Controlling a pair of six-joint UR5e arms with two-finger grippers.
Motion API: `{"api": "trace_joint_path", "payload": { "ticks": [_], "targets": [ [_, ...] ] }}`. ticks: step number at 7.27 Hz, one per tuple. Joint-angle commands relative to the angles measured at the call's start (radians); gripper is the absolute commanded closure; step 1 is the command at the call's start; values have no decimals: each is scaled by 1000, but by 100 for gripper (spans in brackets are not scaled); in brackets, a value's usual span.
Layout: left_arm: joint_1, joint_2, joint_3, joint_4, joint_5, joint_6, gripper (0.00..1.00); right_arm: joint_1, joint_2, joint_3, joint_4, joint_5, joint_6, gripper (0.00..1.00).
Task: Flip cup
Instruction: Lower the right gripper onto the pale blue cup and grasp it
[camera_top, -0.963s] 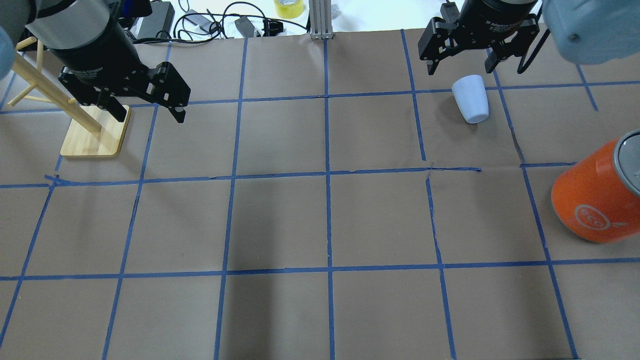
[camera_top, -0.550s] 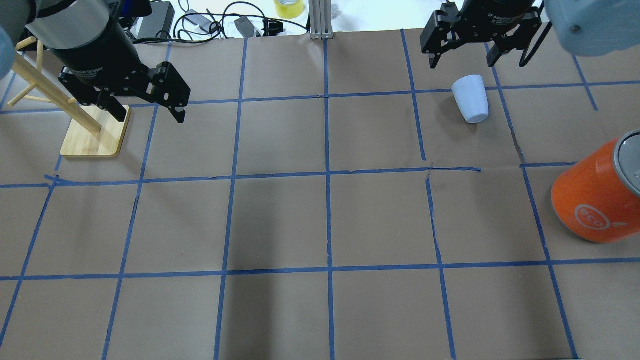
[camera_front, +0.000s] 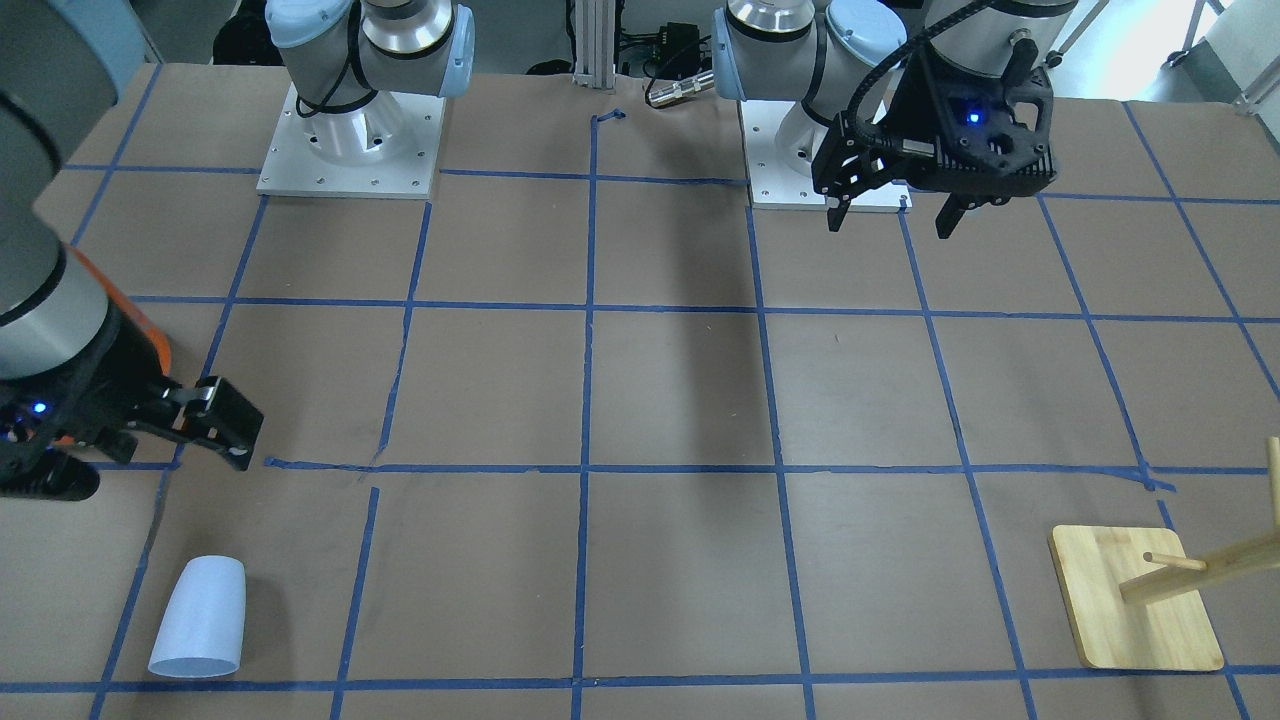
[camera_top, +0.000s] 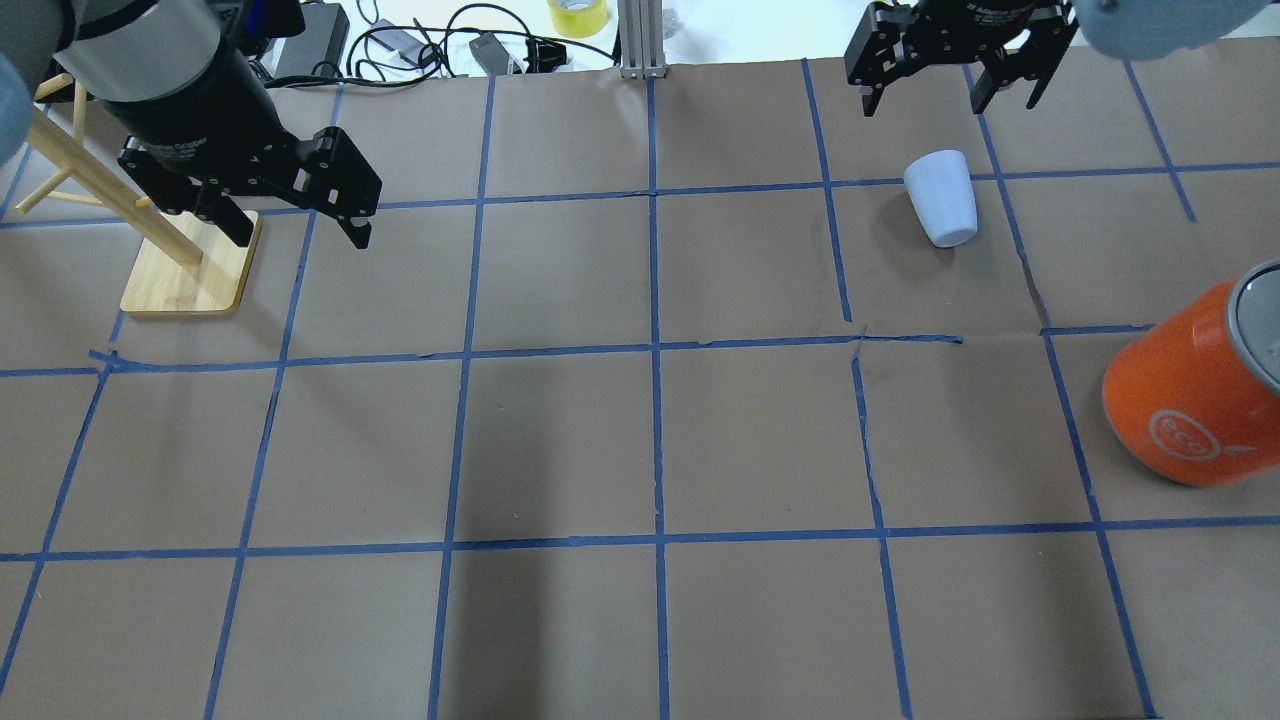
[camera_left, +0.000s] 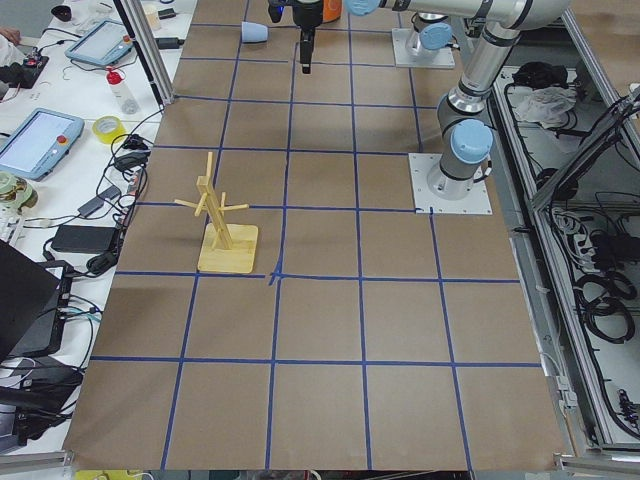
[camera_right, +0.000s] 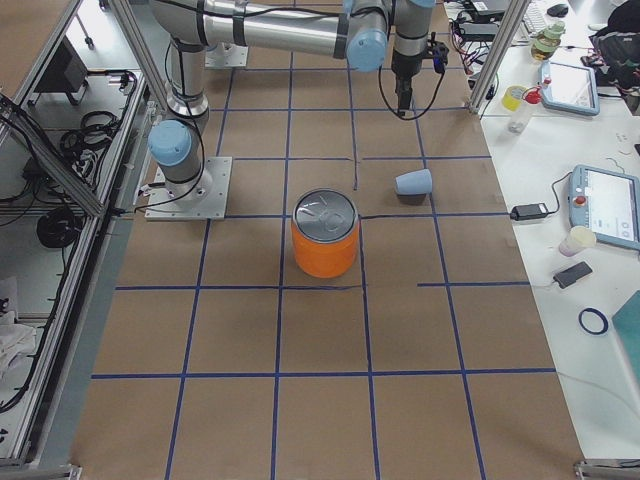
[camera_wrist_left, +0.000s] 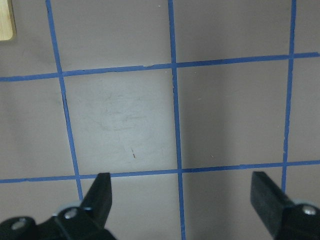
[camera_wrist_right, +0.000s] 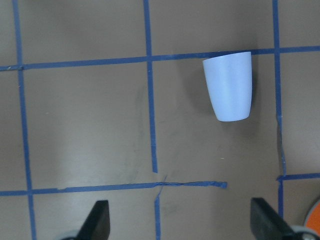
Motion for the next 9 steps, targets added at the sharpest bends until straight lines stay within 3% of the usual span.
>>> {"api": "trace_joint_path", "payload": {
  "ticks": [1, 2, 4, 9],
  "targets": [
    [0, 2, 0, 0, 0, 0, 0, -49, 174, 5, -172, 1, -99, 0],
    [0, 0, 0, 0, 0, 1, 0, -75, 272, 10, -327, 4, -128, 0],
    [0, 0, 0, 0, 0, 0, 0, -80, 350, 12, -428, 4, -168, 0],
    [0, 0, -2, 0, 0, 1, 0, -78, 390, 33, -422, 26, -183, 0]
  ]
}}
